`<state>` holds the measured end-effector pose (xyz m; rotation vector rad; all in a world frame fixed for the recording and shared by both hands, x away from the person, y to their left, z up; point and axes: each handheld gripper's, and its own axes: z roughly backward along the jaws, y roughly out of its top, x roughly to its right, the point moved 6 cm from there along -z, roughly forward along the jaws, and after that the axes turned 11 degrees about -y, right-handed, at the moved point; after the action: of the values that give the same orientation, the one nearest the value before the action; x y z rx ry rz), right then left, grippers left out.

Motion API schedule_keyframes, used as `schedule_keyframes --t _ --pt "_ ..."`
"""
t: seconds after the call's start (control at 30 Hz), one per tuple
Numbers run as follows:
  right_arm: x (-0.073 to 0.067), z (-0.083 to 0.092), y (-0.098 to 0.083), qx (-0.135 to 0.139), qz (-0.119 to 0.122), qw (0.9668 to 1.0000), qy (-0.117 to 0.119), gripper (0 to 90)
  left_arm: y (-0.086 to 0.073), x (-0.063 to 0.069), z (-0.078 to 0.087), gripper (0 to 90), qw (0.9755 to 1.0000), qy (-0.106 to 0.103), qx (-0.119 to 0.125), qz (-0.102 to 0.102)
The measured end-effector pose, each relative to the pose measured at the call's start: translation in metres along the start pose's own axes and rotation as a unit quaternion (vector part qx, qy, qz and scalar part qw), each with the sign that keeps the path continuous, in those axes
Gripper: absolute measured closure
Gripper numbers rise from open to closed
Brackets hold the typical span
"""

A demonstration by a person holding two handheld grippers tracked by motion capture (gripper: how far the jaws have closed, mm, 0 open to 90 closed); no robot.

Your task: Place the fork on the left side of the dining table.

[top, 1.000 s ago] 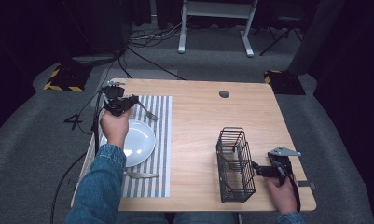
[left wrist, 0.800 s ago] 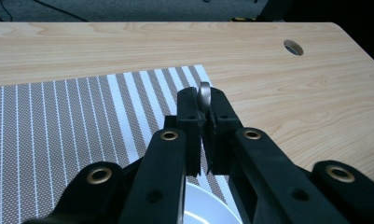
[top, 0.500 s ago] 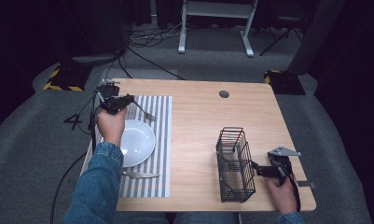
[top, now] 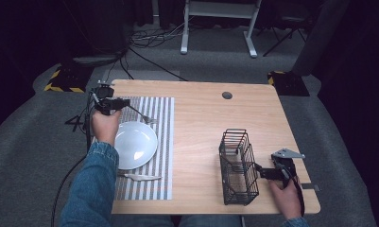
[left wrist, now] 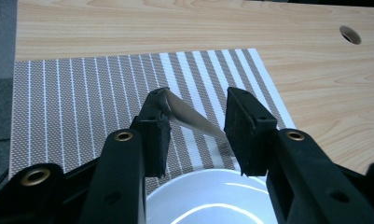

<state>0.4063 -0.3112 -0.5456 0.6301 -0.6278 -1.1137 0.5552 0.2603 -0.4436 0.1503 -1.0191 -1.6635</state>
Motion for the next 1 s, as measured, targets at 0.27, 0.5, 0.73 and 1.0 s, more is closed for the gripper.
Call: schedule_keyframes --t 0.27,0.5,0.73,1.0 --pt "0.000 0.000 0.000 0.000 0.000 1.0000 0.000 12.8 0.000 -0.011 -0.003 59.1 1.0000 0.003 -0.001 0.007" --pt "0.000 0.000 0.000 0.000 -0.001 1.0000 -0.001 12.8 0.000 -0.021 -0.009 54.7 0.9998 0.009 -0.017 0.008" --pt "0.000 0.000 0.000 0.000 -0.001 1.0000 -0.001 12.8 -0.004 -0.026 -0.014 53.4 0.9992 0.017 -0.036 0.010" --pt "0.000 0.000 0.000 0.000 -0.001 1.0000 -0.001 12.8 -0.012 -0.029 -0.021 53.0 0.9988 0.008 -0.044 0.018"
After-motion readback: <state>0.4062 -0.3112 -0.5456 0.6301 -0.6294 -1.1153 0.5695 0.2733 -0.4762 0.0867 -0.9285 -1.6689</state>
